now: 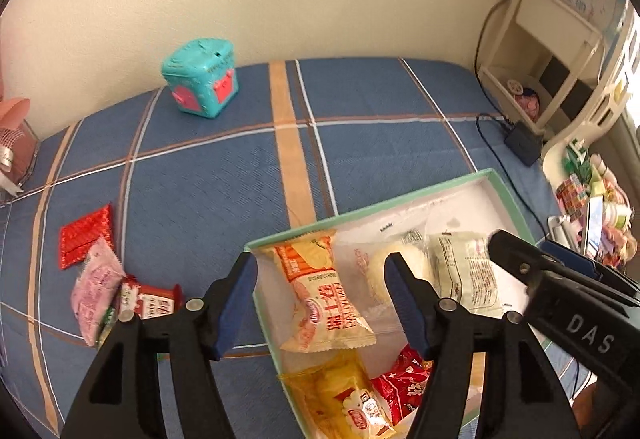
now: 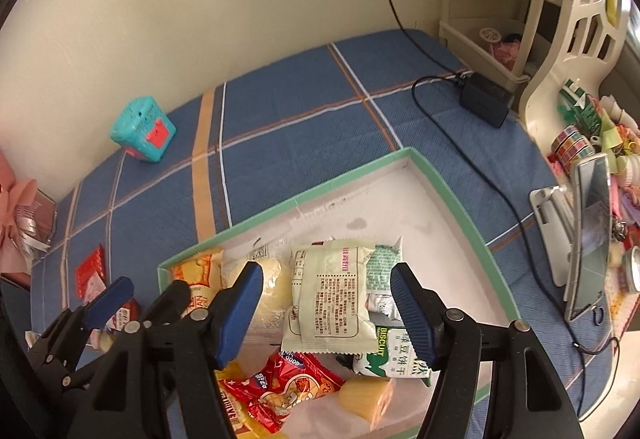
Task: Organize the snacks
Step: 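Raise both grippers from the tray and move over the remaining snacks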
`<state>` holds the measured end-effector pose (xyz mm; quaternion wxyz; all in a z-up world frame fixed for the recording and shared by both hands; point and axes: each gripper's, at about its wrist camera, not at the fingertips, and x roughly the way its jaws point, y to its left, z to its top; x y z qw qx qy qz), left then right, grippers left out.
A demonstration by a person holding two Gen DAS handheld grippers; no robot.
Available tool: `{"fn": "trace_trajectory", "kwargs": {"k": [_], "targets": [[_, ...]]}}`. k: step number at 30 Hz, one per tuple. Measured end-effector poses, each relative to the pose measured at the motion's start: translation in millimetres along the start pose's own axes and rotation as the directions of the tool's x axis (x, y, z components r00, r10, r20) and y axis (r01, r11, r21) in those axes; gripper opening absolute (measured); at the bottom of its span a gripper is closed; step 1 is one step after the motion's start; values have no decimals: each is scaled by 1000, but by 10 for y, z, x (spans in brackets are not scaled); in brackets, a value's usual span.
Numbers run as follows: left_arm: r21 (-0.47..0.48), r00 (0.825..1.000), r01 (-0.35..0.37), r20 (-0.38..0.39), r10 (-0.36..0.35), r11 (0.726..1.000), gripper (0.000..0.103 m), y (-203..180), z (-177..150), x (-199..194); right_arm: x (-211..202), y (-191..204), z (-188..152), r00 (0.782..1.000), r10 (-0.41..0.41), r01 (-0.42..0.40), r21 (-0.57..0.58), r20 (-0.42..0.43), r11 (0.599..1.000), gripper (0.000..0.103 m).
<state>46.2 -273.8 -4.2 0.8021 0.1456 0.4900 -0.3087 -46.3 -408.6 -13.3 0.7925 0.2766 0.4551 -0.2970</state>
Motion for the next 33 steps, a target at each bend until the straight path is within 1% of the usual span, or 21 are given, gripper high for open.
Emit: {"fn": "trace_trajectory", "kwargs": {"k": [6,10,12,13,14,16,18,20,21,23,25,27,28,33], "targets": [[-69,1000,2,22,0,998,67,231,57,-132,-207,-36,28,999,-10,10,0,32,1000,70],[-108,999,-10,37,14,994,68,373,75,-195,-284,-27,42,999,-19,20,-8,46,1000,70],[-124,999,-20,37,24,992,71,427,81,-203,-295,-19,42,999,-21,22,-10,46,1000,72],[-131,999,-25,38,30,991,80,455,84,-210,-294,-18,35,999,-22,22,-8,46,1000,78],[-139,999,-30,41,36,990,84,477,85,-212,-290,-17,33,999,-23,24,-7,45,1000,86],[-151,998,-35,49,43,988,84,514,91,-218,-274,-17,32,999,-25,25,-4,45,1000,94],[-160,997,-41,54,50,986,84,546,92,-220,-256,-21,32,999,-23,23,-5,40,1000,95],[-168,997,-48,59,59,985,92,577,91,-228,-242,-19,29,999,-26,26,-6,36,1000,96],[-169,996,-51,63,62,984,92,584,91,-228,-238,-18,28,999,-27,28,-7,35,1000,100],[-168,995,-57,66,69,984,92,590,94,-218,-232,-19,28,999,-27,27,-9,37,1000,103],[-168,995,-62,70,75,984,92,594,95,-214,-235,-16,26,999,-28,28,-13,40,1000,103],[-172,994,-72,70,85,982,97,599,93,-206,-238,-12,24,999,-29,30,-17,44,999,103],[-175,994,-78,67,91,981,102,613,89,-202,-238,-10,21,998,-31,31,-19,46,999,103],[-196,993,-93,57,106,976,103,692,42,-203,-259,41,-5,997,-39,41,-40,63,998,103]]}}
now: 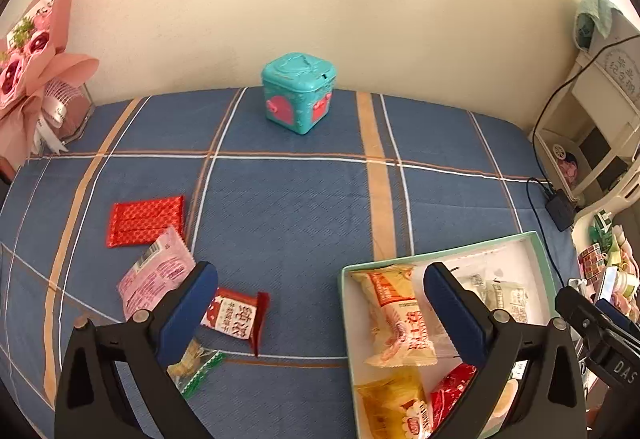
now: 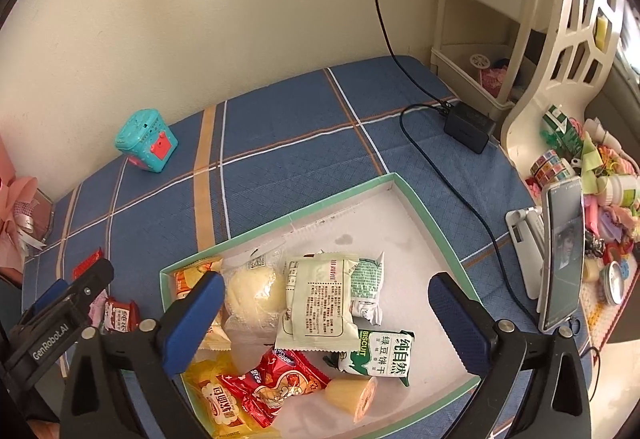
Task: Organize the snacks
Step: 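Raise both grippers from the tray and move over the remaining snacks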
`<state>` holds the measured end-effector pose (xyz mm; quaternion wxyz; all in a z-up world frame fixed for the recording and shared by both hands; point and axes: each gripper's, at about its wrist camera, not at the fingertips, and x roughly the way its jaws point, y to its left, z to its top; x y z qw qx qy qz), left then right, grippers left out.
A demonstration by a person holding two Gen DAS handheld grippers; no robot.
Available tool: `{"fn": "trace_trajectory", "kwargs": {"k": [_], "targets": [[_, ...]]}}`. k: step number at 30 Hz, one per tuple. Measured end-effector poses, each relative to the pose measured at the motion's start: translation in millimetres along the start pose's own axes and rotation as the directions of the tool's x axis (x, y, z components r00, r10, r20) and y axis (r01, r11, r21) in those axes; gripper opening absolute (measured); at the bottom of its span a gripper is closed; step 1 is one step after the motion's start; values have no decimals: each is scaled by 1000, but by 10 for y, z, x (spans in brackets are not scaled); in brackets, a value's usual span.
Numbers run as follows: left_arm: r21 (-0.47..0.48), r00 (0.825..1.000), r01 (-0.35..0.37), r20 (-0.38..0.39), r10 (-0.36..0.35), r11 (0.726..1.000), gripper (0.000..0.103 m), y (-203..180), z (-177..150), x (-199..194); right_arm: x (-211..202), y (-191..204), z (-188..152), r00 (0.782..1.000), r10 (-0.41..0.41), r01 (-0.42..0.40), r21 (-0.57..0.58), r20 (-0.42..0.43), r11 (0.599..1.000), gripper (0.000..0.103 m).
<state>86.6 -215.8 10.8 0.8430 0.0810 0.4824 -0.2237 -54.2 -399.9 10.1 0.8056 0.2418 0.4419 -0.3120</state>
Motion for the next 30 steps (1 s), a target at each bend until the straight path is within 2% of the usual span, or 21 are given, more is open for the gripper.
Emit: {"fn": "trace_trajectory", "kwargs": {"k": [7,17,22,30], "targets": [[3,1000,-21,3,21,1000,103,89,-48,-92,-66,166,-90,1000,20,-20,-27,14,999,103],[-71,999,-21,44,24,997,103,487,-136,-319,-120,351,-257,1000,30,-29,-45,3,999,103],[-102,996,-55,68,62,993,103,765,-188,-440,-113,502,-389,999,32,-33,-84,-21,996,103],[-143,987,-155,12,159,977,103,1296,-358,-516,-100,811,-643,997,45,-54,-150,-64,987,103]]}}
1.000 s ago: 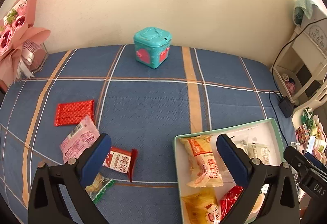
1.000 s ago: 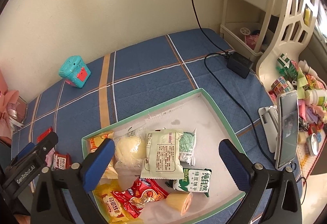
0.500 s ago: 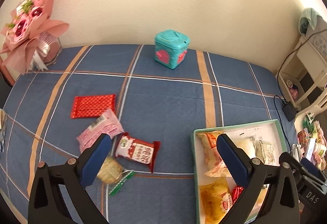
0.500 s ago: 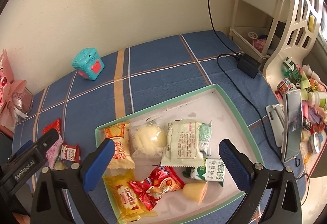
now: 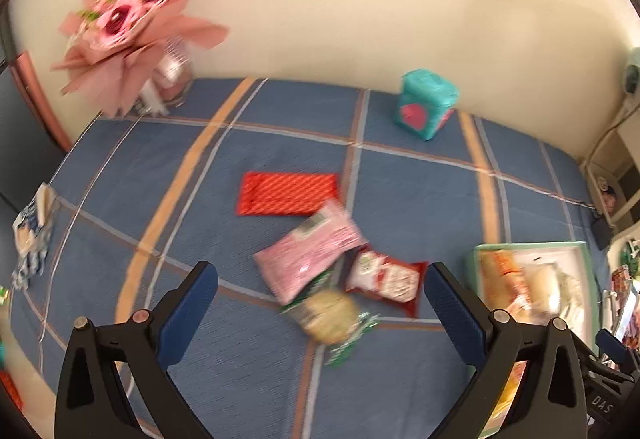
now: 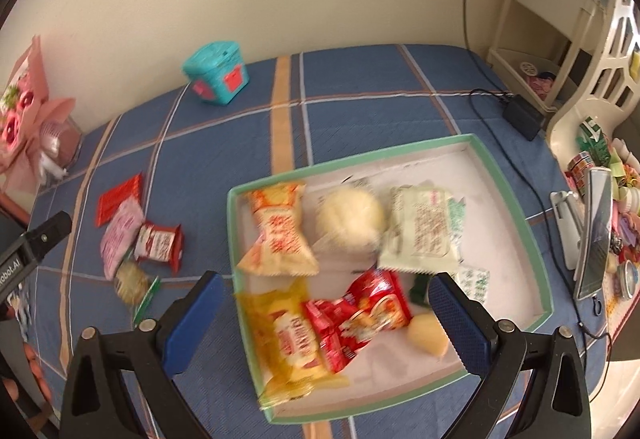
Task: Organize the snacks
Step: 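Raise both grippers from the tray and move over the remaining snacks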
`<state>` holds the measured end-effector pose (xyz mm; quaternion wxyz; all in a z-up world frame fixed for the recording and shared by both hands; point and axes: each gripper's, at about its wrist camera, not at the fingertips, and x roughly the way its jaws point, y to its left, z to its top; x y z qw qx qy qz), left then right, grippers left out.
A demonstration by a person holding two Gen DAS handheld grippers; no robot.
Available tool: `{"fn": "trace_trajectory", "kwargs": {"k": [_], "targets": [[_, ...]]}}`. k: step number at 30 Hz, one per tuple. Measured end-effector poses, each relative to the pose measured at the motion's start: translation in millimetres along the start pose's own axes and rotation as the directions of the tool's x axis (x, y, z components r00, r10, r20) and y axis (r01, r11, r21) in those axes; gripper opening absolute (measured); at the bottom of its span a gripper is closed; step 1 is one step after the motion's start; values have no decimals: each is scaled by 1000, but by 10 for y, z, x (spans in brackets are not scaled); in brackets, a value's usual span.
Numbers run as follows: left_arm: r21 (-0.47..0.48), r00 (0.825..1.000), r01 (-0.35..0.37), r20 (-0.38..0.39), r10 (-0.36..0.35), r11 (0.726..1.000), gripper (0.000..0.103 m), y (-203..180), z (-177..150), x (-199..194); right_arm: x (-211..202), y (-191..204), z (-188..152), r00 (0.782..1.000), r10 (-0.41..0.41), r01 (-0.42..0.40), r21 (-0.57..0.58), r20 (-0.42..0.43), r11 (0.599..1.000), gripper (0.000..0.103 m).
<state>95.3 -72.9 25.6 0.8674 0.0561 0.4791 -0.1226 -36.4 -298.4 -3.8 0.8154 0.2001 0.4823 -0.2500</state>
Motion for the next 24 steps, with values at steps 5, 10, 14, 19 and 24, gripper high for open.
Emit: {"fn": "trace_trajectory", "kwargs": {"k": [5,10,14,19,24], "targets": [[-50,999,-8,-38,6,999,103,334,-63,38,18,232,-99,1000,12,-13,-23,-15,1000,103],[-66,999,-12,-53,8,998,103,519,-83,58,84,550,-180,998,49,-51,-51,-43,997,103],[-68,997,-21,-74,16,997,103,588,-85,147,151,855,-220,994,90,-95,-95,-63,991,103],[-78,989,-24,-149,12,997,103,592,-138,426,301,1125,-259,989,116,-127,-124,-91,984,103],[-75,988,-26,-153,14,997,103,563,-93,522,500,1283,-277,983,140,-156,-127,-121,980,103]]}}
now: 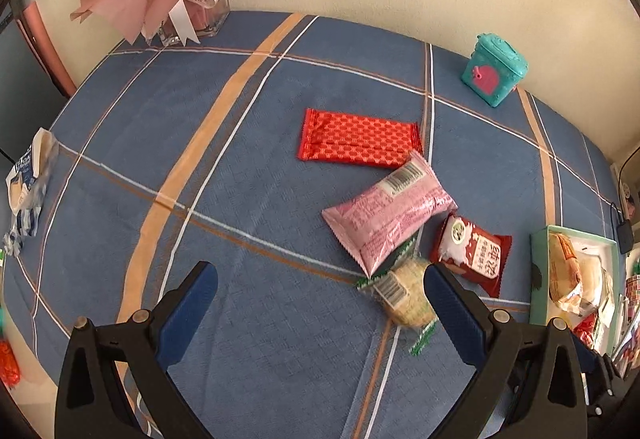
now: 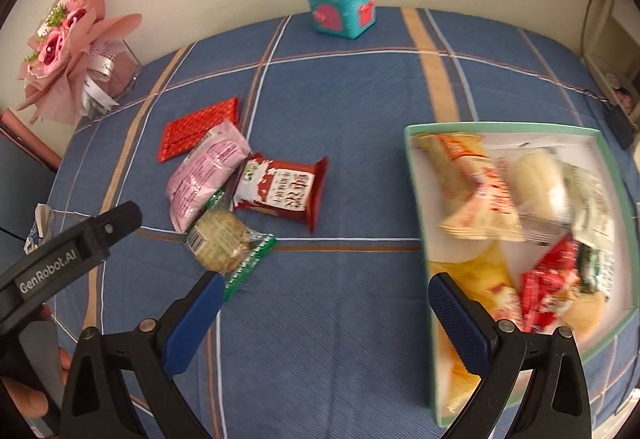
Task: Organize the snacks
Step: 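Raise both grippers from the tray and move over the remaining snacks, then grasp the red-white milk biscuit pack with the right gripper while the left grasps the pink bread bag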
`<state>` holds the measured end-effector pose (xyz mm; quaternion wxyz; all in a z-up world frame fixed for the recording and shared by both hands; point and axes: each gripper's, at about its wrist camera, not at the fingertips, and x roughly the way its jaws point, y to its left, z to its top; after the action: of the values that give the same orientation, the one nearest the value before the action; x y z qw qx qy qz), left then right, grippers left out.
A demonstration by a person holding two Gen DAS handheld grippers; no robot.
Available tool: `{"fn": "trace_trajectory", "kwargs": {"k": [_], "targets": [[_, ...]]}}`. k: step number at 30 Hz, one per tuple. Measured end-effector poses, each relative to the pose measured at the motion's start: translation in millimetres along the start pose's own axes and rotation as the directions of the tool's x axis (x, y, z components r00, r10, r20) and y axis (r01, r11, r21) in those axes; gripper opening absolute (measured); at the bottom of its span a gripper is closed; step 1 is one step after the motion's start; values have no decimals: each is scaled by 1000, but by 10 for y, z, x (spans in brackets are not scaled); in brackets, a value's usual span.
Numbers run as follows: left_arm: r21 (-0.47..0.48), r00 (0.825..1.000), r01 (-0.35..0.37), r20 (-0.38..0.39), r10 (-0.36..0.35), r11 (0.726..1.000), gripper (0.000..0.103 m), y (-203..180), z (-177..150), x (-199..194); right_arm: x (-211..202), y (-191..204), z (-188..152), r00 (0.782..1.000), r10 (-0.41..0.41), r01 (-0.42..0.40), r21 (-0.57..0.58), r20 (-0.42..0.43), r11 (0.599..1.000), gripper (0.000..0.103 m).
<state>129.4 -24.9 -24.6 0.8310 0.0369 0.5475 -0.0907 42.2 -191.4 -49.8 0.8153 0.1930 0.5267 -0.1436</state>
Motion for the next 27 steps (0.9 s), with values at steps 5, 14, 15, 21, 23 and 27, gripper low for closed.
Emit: {"fn": "trace_trajectory", "kwargs": {"k": [5,14,15,21,23,27], "targets": [[-21,999,36,14,-36,999,103,18,105,11,119,59,98,1000,-1,1,1,6,1000,103],[-51,993,110,38,-108,993,102,-109,296,135,243,153,306,999,27,-27,2,25,1000,103],[-37,994,108,34,-107,993,102,-140,307,168,264,167,316,999,29,-28,-4,24,1000,103],[16,994,110,25,-111,994,102,-215,354,337,442,236,398,1000,27,-27,-16,14,1000,103],[34,993,112,22,-113,993,102,-220,362,385,488,253,424,1000,25,-25,-12,14,1000,103],[52,990,137,10,-138,989,102,-225,369,495,610,277,483,1000,21,-21,-9,11,1000,103]]}}
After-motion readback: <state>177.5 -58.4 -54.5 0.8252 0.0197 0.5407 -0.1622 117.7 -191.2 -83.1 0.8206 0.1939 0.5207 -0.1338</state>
